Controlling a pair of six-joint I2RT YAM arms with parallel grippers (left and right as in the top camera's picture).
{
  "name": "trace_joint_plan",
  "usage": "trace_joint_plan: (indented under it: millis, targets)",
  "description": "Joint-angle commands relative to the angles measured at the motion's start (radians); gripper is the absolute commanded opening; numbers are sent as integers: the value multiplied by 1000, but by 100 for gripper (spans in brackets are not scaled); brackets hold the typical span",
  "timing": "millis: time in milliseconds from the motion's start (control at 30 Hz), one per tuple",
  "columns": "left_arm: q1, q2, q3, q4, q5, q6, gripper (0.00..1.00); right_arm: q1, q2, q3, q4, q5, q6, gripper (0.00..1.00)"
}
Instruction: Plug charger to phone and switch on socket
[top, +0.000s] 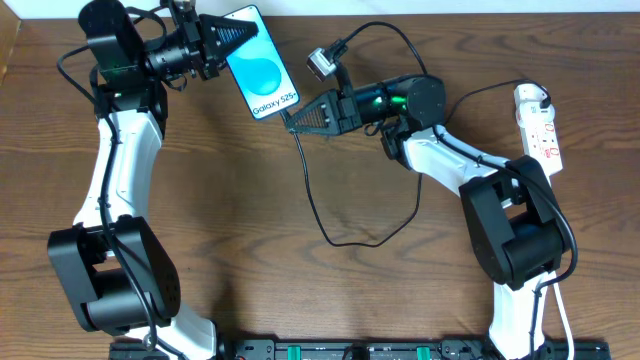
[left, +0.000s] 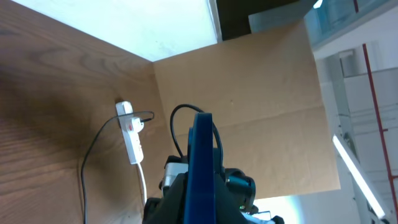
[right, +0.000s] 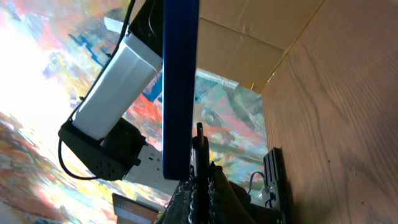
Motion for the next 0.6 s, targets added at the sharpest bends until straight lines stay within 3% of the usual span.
trace_joint_plan:
  millis: [0,567]
  targets:
    - [-3,-21,15,9,29,25,7,-3,8,1,3,35,-16,1]
    - [0,-21,15,9,-102,24,7,24,8,1,3,1,-16,1]
